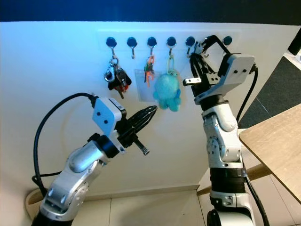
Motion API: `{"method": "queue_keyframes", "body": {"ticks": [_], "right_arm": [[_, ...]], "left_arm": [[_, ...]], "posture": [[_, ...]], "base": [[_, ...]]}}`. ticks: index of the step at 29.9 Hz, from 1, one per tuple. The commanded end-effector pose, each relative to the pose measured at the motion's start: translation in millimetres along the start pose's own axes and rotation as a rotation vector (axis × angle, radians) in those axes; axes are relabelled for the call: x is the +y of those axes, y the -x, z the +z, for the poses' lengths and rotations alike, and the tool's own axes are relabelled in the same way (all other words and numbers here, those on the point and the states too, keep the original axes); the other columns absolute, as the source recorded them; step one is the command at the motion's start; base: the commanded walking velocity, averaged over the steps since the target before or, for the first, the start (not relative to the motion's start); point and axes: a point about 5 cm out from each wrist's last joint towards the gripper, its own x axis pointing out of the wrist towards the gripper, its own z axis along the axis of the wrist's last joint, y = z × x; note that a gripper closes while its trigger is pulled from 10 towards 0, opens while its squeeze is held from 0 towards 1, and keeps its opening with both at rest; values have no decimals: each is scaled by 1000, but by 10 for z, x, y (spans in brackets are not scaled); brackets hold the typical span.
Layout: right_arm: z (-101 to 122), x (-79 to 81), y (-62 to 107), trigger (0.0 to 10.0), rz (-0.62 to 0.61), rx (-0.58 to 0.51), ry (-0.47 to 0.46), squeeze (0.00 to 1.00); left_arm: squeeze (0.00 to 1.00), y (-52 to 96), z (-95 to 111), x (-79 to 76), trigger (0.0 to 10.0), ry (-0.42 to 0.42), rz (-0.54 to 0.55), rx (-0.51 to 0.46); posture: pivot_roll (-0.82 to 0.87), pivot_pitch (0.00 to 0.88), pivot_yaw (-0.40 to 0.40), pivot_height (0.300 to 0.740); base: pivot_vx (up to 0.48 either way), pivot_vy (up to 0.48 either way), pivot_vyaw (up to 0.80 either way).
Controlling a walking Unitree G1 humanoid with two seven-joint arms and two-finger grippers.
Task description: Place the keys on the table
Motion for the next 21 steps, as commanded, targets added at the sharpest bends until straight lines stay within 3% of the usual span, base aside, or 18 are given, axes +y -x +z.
{"method": "queue_keyframes", "body": {"ticks": [1,3,7,21], "right_arm": [[7,44,71,0,24,-30,5,0],[7,44,71,0,24,-30,5,0],[-81,46,306,0,-9,-52,34,0],[-98,-13,461,0,-63,-71,104,0]], "left_arm": [[0,-5,27,-33,10000,-8,-14,-16],[0,-5,27,-33,10000,-8,-14,-16],[0,3,40,-29,10000,0,-5,-32],[0,-9,51,-31,10000,4,-10,-47]], "posture": [[11,108,-33,740],[11,108,-33,740],[11,110,-29,740],[9,110,-28,740]], "base": [[0,0,0],[0,0,0],[0,0,0],[0,0,0]]}}
